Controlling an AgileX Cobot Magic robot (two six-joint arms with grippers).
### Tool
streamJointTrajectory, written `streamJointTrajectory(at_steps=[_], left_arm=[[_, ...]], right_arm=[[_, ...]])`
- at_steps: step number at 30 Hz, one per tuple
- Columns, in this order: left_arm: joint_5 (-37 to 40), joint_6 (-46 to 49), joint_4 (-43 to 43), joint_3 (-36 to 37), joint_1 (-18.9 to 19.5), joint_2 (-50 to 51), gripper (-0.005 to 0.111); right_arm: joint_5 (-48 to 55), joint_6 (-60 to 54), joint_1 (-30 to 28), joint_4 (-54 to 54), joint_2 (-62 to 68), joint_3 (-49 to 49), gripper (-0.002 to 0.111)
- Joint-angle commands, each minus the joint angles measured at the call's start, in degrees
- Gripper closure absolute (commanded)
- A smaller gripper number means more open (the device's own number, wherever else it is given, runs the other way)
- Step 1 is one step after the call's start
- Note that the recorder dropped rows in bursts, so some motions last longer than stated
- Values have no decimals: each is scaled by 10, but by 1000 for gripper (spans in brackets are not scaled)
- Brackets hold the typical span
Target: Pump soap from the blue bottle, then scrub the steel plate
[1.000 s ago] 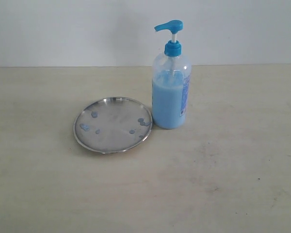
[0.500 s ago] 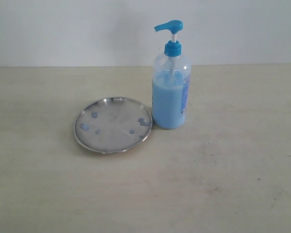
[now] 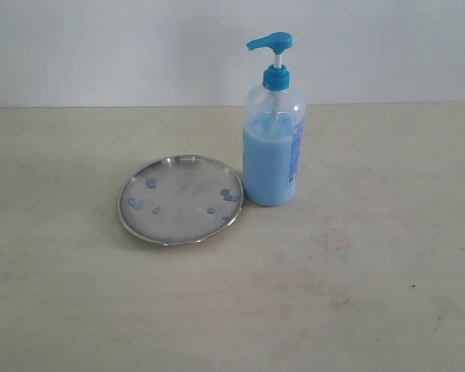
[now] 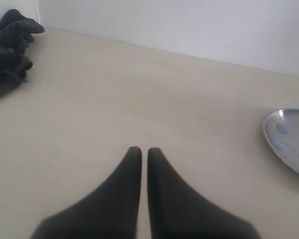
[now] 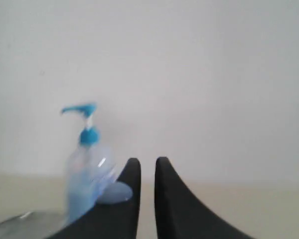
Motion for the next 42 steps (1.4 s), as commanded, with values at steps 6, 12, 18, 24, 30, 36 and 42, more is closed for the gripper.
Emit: streamJointTrajectory(at_steps=[6, 12, 18, 24, 30, 36, 42], left_arm=[[-2, 3, 0, 0, 1, -1, 102], [-4, 3, 0, 0, 1, -1, 102], [-4, 3, 0, 0, 1, -1, 102], [-4, 3, 0, 0, 1, -1, 102], [-4, 3, 0, 0, 1, -1, 102], [-4, 3, 0, 0, 1, -1, 102], [-4, 3, 0, 0, 1, -1, 102]], right_arm=[[248, -51, -115, 61, -4, -1, 108], [301, -43, -114, 58, -4, -1, 108], [306, -40, -114, 64, -4, -1, 108], [300, 15, -114, 6, -4, -1, 108], [293, 27, -114, -19, -4, -1, 108], [294, 26, -114, -18, -4, -1, 108], [294, 26, -114, -18, -4, -1, 108]])
